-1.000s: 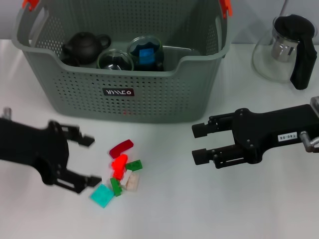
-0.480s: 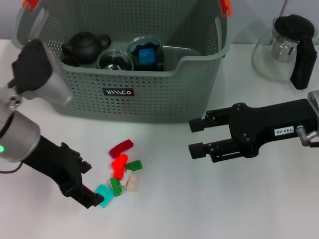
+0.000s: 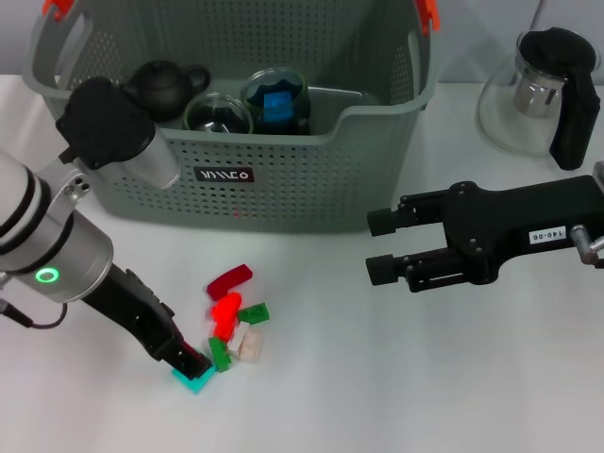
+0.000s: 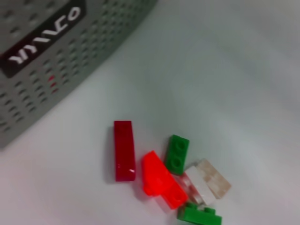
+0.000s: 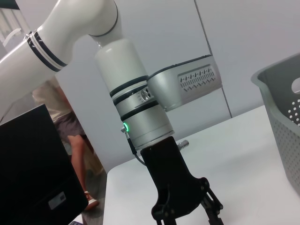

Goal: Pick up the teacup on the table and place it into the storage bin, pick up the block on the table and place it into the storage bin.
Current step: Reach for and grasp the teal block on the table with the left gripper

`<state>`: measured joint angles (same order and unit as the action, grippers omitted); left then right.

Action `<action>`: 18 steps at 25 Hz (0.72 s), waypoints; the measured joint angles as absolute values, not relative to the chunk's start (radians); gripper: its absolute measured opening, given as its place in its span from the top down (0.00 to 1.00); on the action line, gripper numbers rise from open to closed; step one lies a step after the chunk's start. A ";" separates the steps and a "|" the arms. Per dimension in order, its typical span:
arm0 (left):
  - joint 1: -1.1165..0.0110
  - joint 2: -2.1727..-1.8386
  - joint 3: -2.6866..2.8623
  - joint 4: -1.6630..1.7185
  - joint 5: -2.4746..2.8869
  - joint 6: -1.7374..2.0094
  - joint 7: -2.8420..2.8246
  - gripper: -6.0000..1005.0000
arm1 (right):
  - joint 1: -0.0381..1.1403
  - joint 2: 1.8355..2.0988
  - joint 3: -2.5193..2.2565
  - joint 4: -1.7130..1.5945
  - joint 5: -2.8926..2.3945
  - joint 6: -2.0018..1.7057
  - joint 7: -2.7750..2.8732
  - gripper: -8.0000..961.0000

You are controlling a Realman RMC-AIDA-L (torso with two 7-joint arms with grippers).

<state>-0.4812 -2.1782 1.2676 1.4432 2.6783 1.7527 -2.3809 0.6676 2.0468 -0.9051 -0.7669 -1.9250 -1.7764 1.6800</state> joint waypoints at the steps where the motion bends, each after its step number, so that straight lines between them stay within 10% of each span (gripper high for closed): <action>1: -0.482 -2.178 1.278 1.441 2.689 1.743 -2.400 0.11 | 0.667 2.046 -0.905 -0.767 -1.925 -1.777 1.680 0.22; 18: -0.507 -2.178 1.405 1.415 2.752 1.739 -2.589 0.11 | 0.670 2.039 -0.905 -0.767 -1.931 -1.777 1.647 0.22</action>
<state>-0.5067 -2.1782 1.4055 1.4153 2.7520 1.7393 -2.5888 0.6697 2.0388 -0.9050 -0.7670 -1.9310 -1.7765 1.6473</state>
